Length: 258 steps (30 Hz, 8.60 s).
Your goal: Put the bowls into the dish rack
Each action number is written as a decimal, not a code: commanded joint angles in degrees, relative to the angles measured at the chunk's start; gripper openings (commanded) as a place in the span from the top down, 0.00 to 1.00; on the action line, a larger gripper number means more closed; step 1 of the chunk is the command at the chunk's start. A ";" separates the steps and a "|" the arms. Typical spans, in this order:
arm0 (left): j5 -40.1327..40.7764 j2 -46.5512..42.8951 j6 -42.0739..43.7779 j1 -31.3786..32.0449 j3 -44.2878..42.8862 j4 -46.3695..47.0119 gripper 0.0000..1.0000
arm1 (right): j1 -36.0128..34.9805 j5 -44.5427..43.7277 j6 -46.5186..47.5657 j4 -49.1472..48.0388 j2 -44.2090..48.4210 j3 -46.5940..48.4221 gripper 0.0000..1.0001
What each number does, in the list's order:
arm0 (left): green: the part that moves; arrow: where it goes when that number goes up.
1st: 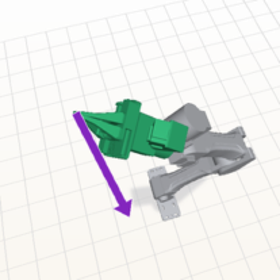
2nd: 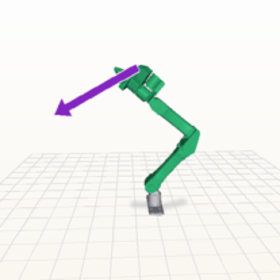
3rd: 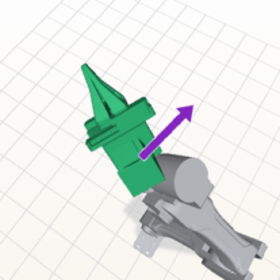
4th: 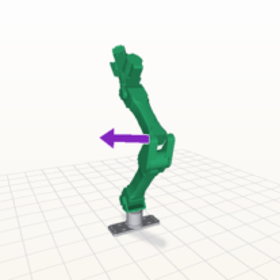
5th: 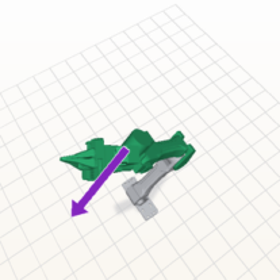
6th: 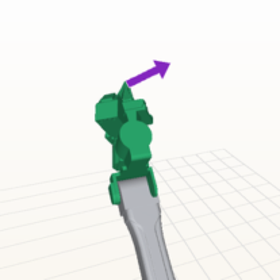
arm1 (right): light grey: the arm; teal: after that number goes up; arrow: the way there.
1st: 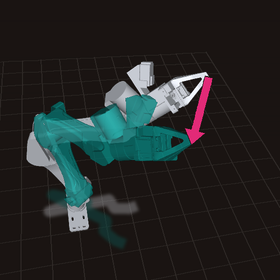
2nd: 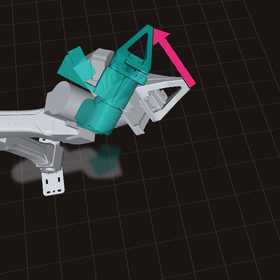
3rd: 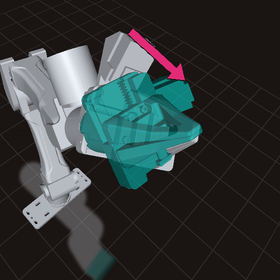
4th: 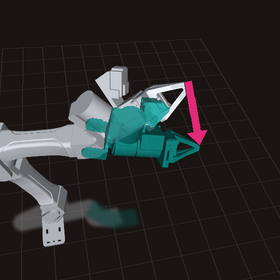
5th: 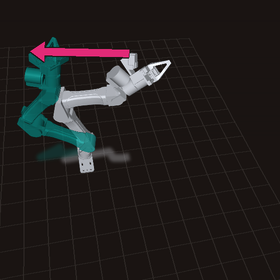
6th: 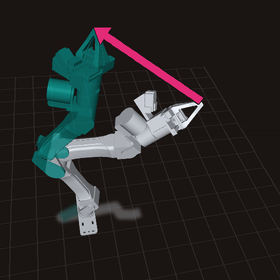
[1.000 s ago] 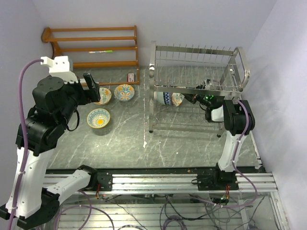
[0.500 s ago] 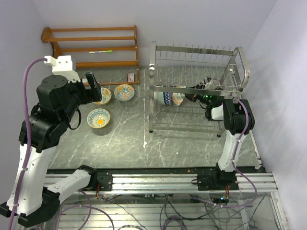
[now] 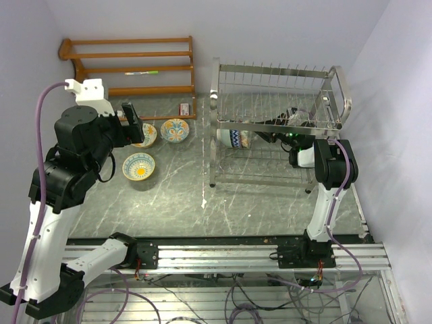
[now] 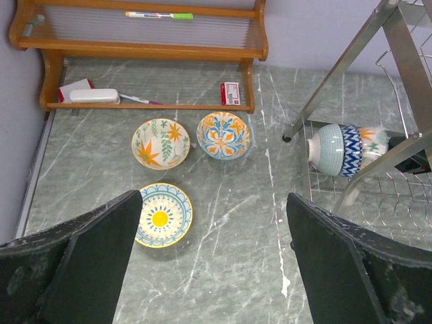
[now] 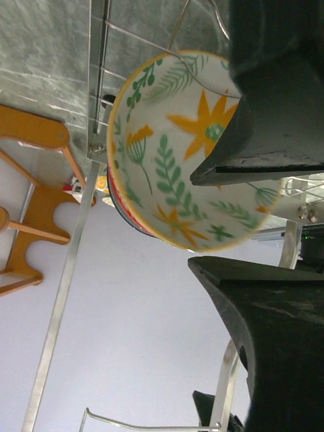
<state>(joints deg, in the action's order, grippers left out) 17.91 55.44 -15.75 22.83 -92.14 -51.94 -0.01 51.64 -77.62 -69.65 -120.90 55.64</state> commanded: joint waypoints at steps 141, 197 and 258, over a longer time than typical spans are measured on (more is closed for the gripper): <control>-8.25 24.88 -17.56 -14.22 40.90 34.98 0.16 | -57.77 -51.36 44.13 102.45 49.61 20.28 0.46; -8.45 19.81 -27.81 20.47 49.62 29.95 0.92 | -53.83 -52.86 39.33 108.08 57.79 14.26 0.52; 34.27 -17.48 -30.32 36.66 5.66 -22.53 0.05 | -73.25 -68.75 50.07 107.05 8.72 37.46 0.30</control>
<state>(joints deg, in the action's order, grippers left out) 51.00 37.65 -48.14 59.51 -85.52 -75.22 -73.52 -14.70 -32.14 38.87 -108.05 90.11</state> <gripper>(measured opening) 0.954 0.693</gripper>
